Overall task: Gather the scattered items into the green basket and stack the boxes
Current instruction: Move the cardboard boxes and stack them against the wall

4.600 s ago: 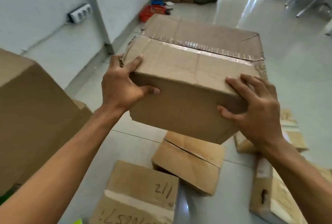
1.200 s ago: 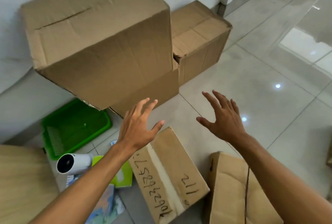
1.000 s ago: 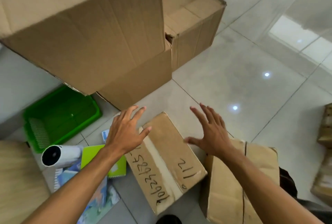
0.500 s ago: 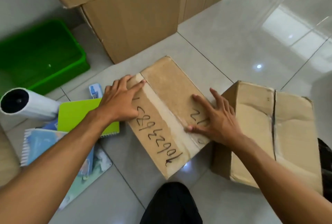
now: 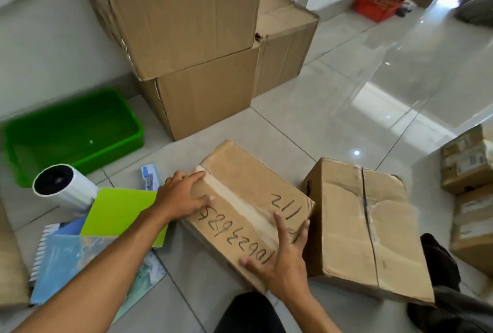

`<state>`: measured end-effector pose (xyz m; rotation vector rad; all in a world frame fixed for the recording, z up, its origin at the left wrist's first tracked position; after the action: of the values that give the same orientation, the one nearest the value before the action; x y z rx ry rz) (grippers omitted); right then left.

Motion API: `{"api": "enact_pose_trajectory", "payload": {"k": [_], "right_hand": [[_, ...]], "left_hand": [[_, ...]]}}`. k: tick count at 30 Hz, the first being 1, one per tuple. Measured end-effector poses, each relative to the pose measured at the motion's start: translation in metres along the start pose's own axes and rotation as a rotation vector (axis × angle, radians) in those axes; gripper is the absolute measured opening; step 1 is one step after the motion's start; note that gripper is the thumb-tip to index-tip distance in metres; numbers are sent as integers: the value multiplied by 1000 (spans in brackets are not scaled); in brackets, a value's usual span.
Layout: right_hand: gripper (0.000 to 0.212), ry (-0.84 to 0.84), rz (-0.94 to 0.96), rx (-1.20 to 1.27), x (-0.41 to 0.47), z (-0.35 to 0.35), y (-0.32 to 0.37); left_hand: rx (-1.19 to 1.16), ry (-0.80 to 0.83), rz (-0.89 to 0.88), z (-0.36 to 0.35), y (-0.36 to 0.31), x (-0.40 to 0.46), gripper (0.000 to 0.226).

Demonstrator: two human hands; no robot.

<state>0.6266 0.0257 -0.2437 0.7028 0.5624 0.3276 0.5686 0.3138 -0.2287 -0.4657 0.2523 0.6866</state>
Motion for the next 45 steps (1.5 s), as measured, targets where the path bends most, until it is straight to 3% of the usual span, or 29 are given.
{"api": "enact_pose_trajectory", "payload": {"k": [5,11,16,23,27,35,38,45], "right_hand": [[141,-55,-4,101,9,3,12],[145,-172,250,-11,37,51,45],[125,-215,366,-138,69,117,58],[121,-136,495,-180,108,236,63],[114,-94,587,-199,128,286,78],[99,16,567,-267,148,397,111],[89,70,564,-327,159,447,149],[93,143,610,-314,168,555,284]], "left_hand": [[-18,-199,-62,10,-18,10,78],[-65,-405,-158,75,-65,23,84],[-57,-306,-252,116,-101,23,103],[-42,-255,-404,157,-164,14,120],[-51,-411,-372,173,-207,12,110],[-105,-430,-296,234,-298,8,103],[-177,-415,-244,274,-327,6,100],[-161,-499,-183,415,-379,-10,97]]}}
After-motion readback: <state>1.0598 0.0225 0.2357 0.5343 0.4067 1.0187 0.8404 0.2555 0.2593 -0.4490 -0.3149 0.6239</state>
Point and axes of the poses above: each hand's wrist, its own x-axis towards the middle knuckle, its own z-axis out of the back of the hand, y = z × x, the point moved 1 cm from there along x, towards the middle knuckle, and after that the axes turned 5 degrees about x, right-handed, at the moved point
